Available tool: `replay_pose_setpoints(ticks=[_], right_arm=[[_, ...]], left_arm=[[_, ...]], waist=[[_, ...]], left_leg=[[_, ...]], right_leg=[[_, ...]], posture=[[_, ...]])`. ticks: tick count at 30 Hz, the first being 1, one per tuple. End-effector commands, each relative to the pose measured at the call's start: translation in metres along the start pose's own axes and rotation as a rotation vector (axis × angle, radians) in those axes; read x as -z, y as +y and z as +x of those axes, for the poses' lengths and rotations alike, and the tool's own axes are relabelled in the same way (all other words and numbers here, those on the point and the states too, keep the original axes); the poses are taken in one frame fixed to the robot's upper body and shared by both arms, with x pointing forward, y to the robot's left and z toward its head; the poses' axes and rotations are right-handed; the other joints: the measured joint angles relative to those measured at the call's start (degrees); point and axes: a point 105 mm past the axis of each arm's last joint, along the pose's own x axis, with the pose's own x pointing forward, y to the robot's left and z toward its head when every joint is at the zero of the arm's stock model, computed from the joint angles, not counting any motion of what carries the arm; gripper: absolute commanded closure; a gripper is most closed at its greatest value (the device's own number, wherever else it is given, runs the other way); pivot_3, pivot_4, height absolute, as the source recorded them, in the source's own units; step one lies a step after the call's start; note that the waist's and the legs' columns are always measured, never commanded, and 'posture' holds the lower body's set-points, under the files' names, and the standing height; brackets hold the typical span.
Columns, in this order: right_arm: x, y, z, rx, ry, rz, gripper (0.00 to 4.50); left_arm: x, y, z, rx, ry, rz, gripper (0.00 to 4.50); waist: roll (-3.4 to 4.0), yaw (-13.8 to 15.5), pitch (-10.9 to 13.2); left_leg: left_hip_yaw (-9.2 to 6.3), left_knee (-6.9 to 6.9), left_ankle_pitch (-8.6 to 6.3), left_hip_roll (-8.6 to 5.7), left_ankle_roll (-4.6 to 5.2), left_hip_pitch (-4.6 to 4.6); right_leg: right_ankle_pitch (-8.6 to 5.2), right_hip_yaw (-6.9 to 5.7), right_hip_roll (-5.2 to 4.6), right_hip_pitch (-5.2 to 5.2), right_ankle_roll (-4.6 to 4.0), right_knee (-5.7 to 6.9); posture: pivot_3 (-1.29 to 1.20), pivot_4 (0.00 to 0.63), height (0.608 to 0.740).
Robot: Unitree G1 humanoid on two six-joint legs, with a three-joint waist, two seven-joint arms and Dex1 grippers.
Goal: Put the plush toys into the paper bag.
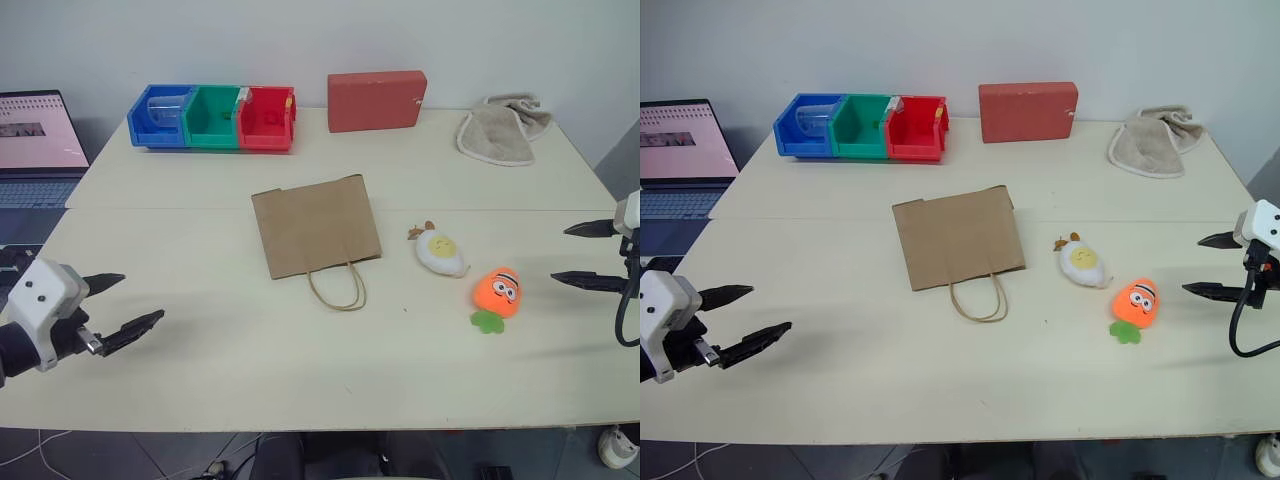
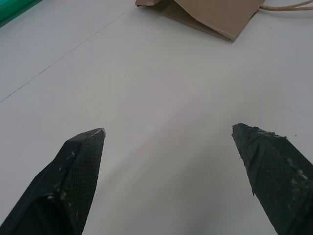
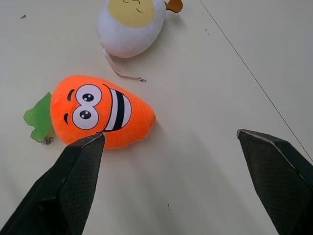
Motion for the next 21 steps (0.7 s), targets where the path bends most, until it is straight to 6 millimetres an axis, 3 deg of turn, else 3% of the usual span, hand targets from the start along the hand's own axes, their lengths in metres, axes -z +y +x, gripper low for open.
replay_pose_setpoints(ticks=[1,8,21], right_arm=[[-0.008,-0.005,-0.004,0.027,-0.015,-0.028,0.0],[-0.007,-0.006,-0.002,0.04,-0.019,-0.032,0.0],[-0.012,-0.008,0.003,0.047,-0.046,-0.042,0.0]], left_arm=[[-0.008,0.008,-0.008,-0.04,-0.038,0.024,0.06],[-0.001,0.008,-0.009,-0.028,-0.001,0.029,0.06],[-0.011,0.004,-0.009,-0.027,-0.147,0.056,0.06]], waist=[[0.0,0.0,0.0],[0.0,-0.01,0.0],[-0.01,0.02,-0.01]], left_leg=[[0.01,0.0,0.0,0.0,0.0,0.0],[0.03,0.01,0.0,0.0,0.0,0.01],[0.05,0.03,0.0,0.0,0.0,0.07]], right_leg=[[0.0,0.0,0.0,0.0,0.0,0.0],[0.01,0.01,0.0,0.0,0.0,0.02],[0.04,0.03,0.01,0.0,-0.02,0.15]], posture=[[0.0,0.15,0.74],[0.0,0.15,0.74],[0.0,0.15,0.74]])
